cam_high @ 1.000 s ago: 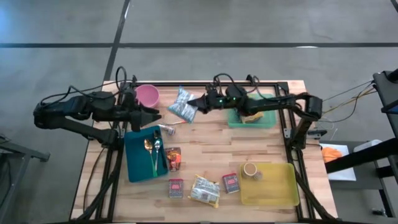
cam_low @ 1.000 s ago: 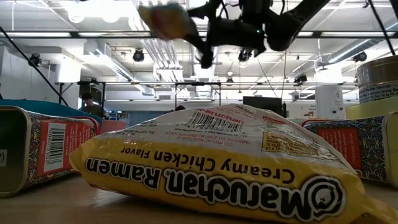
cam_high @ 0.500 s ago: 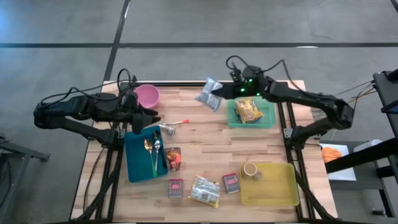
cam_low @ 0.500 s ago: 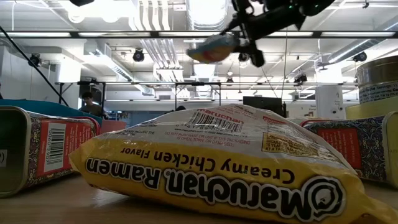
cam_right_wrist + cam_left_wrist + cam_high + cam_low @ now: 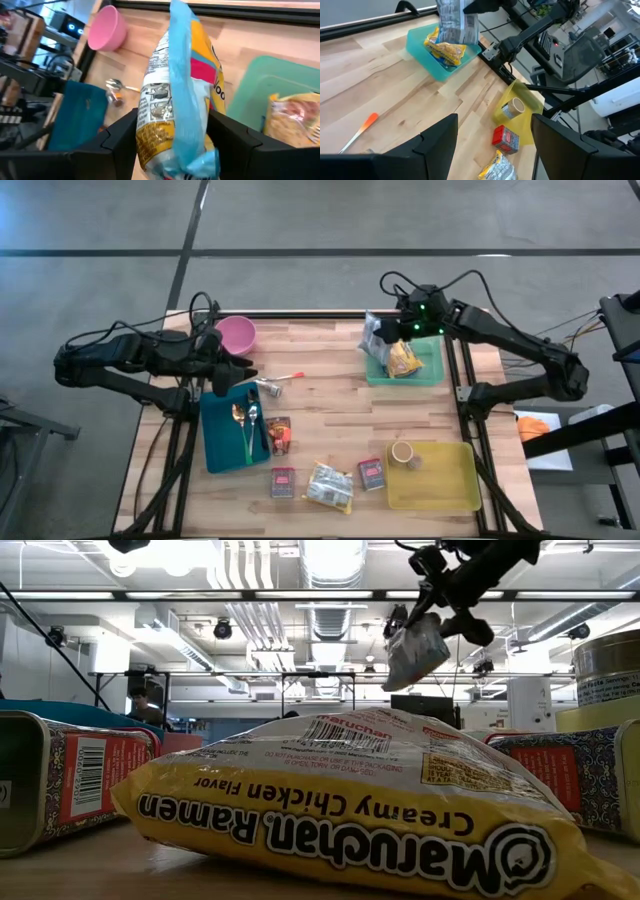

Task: Pick & Place Food Item
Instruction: Put the light blue noodle pack into the green bin, then put the yellow noodle pack into the green bin

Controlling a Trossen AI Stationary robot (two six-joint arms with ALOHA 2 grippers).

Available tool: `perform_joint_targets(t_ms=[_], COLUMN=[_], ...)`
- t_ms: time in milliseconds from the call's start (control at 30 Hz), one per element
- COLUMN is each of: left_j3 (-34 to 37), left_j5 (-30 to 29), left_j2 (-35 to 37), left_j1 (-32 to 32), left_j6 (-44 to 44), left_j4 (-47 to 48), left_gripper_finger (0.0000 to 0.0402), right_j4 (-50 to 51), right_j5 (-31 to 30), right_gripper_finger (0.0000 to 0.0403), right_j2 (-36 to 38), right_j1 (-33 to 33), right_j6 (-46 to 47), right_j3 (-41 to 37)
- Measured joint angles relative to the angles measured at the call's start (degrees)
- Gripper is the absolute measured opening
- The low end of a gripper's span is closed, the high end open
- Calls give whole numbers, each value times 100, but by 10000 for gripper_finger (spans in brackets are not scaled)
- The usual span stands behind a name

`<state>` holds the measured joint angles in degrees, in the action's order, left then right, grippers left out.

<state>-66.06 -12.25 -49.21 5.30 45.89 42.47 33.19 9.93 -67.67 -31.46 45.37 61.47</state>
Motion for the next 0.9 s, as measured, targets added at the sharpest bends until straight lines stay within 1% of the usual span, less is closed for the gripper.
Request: perform_joint_targets(t_ms=[267,367,433,900], left_j3=[0,-1,0,-2], left_j5=[4,7,17,15], left_j2=[-2,-2,-2,-2], left_j1=[0,0,0,0], left_j6=[0,1,2,22], left_j4=[33,33,33,71], left_gripper_finger=[258,258,258,258], right_j4=[673,1218,1391,1290], right_j5=[-383,-640,-742,-714], right_gripper_finger=[203,203,203,203], right_j2=[130,84,22,3], right_j1=[0,4,4,17], right_j6=[-45,43,-30,-39], right_j3=[0,-2,-36,-213])
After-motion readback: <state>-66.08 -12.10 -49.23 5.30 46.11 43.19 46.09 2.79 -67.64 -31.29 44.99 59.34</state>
